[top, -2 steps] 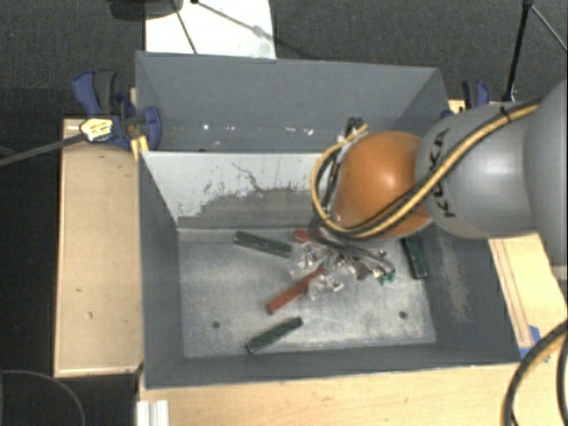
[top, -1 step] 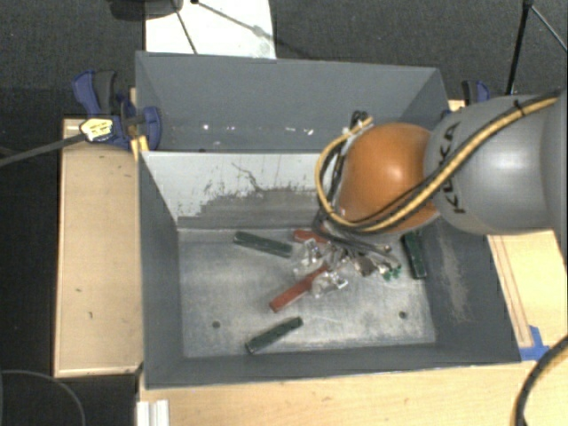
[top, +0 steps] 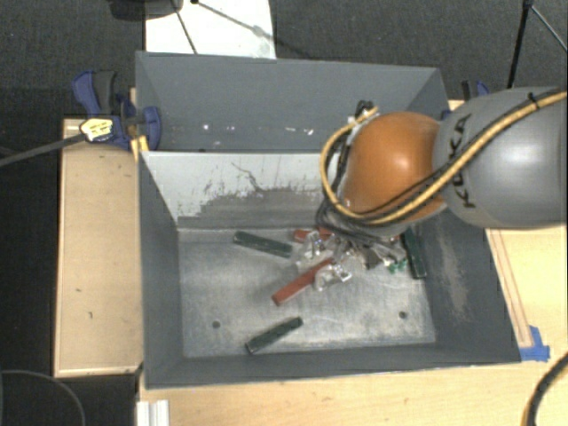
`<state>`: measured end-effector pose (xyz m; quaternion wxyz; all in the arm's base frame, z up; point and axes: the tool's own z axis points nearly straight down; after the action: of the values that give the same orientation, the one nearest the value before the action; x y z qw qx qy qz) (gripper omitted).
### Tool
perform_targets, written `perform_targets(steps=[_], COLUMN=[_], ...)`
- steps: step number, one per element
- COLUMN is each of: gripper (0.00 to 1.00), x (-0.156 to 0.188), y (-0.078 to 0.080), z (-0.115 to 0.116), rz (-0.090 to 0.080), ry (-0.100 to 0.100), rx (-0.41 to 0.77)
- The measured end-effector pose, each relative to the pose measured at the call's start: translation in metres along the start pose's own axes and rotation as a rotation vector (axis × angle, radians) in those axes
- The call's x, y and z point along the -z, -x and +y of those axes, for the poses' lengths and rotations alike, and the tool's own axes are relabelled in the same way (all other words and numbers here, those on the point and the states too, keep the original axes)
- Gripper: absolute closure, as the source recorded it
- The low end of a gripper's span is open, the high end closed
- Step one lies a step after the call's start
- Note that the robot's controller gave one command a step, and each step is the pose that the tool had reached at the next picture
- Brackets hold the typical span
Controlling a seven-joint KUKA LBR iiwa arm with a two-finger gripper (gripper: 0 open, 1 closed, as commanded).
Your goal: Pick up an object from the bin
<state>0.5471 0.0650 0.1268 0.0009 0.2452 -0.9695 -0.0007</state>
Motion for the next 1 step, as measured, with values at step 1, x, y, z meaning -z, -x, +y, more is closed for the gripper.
perform_targets(steps=[1], gripper=[1.00], x=[0.0180], y=[0.0006], z=[-0.0003], rz=[-0.004], ry=[-0.002], rx=[-0.002])
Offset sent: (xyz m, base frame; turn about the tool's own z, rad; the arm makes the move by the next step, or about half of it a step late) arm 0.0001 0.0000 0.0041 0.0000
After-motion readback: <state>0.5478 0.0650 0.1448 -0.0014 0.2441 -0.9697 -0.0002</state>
